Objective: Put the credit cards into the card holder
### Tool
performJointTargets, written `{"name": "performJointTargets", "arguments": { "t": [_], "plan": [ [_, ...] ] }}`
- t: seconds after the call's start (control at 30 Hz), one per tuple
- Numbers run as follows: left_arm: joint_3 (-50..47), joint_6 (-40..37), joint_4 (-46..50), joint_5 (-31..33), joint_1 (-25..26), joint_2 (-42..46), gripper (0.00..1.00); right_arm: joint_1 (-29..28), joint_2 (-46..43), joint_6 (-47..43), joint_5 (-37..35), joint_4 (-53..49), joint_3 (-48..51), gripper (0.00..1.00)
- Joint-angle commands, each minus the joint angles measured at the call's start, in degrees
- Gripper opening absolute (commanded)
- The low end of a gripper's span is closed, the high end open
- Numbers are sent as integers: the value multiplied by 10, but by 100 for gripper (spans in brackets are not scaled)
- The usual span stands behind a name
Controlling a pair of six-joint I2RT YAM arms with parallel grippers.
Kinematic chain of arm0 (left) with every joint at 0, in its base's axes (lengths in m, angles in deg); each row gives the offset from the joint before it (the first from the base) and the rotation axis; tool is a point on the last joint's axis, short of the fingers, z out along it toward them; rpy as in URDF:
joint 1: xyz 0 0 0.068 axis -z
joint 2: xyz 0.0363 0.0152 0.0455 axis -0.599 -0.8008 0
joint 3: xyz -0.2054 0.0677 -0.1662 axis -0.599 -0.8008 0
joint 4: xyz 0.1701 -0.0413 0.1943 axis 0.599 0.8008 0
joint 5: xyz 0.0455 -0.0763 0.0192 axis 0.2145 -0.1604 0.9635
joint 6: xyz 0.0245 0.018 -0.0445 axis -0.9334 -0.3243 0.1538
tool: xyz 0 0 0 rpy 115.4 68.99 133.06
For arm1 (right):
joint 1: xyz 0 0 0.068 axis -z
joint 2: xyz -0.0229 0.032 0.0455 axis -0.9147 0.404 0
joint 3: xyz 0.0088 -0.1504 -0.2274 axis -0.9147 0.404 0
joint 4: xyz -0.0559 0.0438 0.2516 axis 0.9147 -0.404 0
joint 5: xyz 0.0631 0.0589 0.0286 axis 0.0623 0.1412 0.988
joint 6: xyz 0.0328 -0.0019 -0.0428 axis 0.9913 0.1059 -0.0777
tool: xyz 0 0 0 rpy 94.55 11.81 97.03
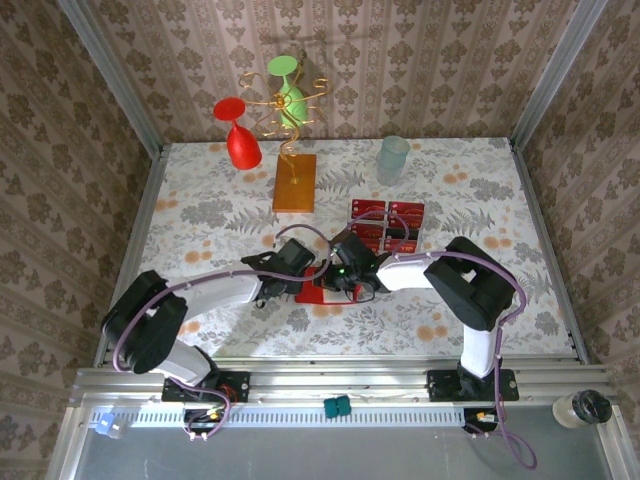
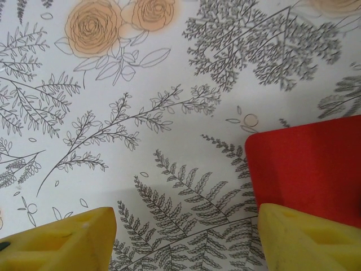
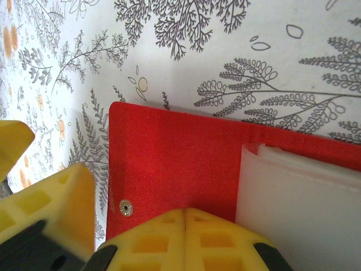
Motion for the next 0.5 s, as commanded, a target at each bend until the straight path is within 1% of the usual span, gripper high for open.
{"name": "performJointTargets", "arguments": {
  "t": [0.0,0.2,0.47],
  "plan": [
    [-5,21,7,-10,3,23,68,-3,19,17,-10,19,22,0],
    [-14,43,-5,-11,13,8,68,-2,1,24,-1,27,26,0],
    [-18,53,-15,4,21,-45,68,13,-65,2,-10,-19,21,0]
  ]
}}
